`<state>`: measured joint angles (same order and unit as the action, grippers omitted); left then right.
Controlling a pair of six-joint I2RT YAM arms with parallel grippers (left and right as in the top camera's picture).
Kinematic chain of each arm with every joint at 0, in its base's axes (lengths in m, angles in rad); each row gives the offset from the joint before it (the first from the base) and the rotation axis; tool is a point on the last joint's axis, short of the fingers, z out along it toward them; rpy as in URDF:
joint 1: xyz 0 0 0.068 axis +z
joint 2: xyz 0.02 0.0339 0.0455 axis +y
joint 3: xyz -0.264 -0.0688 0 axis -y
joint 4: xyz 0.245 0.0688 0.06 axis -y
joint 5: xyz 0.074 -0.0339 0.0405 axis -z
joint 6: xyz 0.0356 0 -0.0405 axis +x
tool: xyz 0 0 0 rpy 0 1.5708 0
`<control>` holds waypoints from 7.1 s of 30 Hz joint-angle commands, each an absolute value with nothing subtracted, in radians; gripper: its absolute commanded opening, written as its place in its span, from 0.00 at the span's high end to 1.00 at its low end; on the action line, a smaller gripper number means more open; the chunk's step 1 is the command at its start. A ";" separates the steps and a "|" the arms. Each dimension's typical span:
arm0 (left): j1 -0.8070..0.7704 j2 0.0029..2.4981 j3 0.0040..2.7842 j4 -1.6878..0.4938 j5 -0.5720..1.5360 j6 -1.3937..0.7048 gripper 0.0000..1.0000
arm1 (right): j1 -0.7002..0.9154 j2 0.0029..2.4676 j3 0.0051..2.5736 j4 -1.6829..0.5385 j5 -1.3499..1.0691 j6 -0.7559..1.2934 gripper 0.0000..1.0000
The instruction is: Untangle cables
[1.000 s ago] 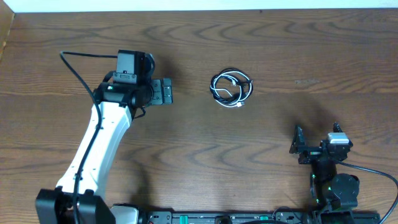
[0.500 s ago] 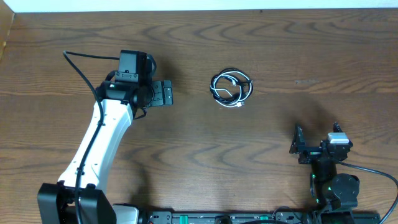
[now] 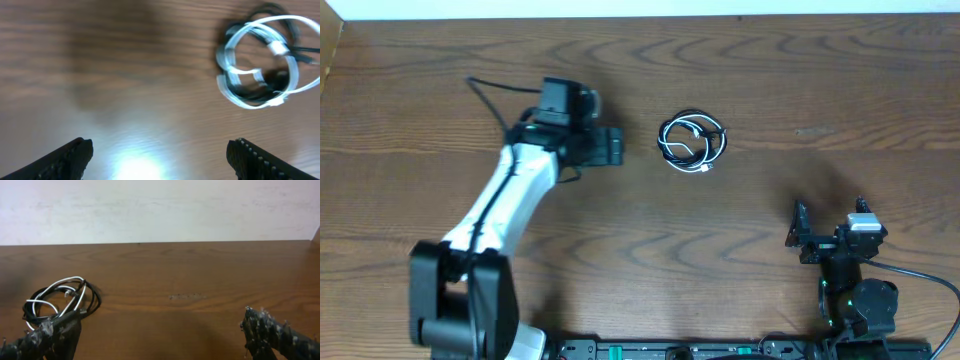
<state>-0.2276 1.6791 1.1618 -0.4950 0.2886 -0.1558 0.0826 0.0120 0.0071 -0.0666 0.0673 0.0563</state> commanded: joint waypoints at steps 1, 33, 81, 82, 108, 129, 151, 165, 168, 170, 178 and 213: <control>-0.323 1.747 1.185 -0.406 0.347 -0.228 0.10 | 0.087 0.007 0.006 -0.070 0.069 0.055 0.01; -0.526 2.002 1.185 -0.041 0.032 -0.360 0.81 | 0.087 0.007 0.006 -0.070 0.069 0.055 0.01; -0.528 1.929 1.185 -0.404 0.053 -0.320 0.92 | 0.087 0.007 0.006 -0.070 0.069 0.055 0.01; -0.528 1.929 1.185 -0.415 0.053 -0.320 0.93 | 0.087 0.007 0.006 -0.070 0.069 0.055 0.01; -0.528 1.594 1.185 -0.676 0.105 -0.300 0.93 | 0.087 0.007 0.006 -0.070 0.069 0.055 0.01; -0.528 1.594 1.185 -0.672 0.105 -0.308 0.93 | 0.087 0.007 0.006 -0.070 0.069 0.055 0.01; -0.527 1.594 1.188 -0.646 0.105 -0.307 0.93 | 0.087 0.007 0.006 -0.070 0.069 0.055 0.01; -0.525 1.593 1.393 -0.798 0.178 -0.186 0.93 | 0.087 0.007 0.006 -0.070 0.069 0.055 0.01; -0.501 1.593 1.407 -0.807 0.262 -0.164 0.92 | 0.087 0.007 0.006 -0.070 0.068 0.055 0.01; -0.471 1.594 1.407 -0.807 0.315 -0.150 0.93 | 0.087 0.007 0.006 -0.070 0.069 0.055 0.01; -0.381 1.594 1.407 -0.807 0.420 -0.131 0.93 | 0.087 0.007 0.006 -0.070 0.069 0.055 0.01; -0.336 1.694 1.406 -0.848 0.673 -0.026 0.93 | 0.087 0.007 0.006 -0.070 0.069 0.055 0.01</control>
<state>-0.3576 1.6691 1.3884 -0.8455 0.6079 -0.0559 0.0826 0.0120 0.0071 -0.0666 0.0673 0.0563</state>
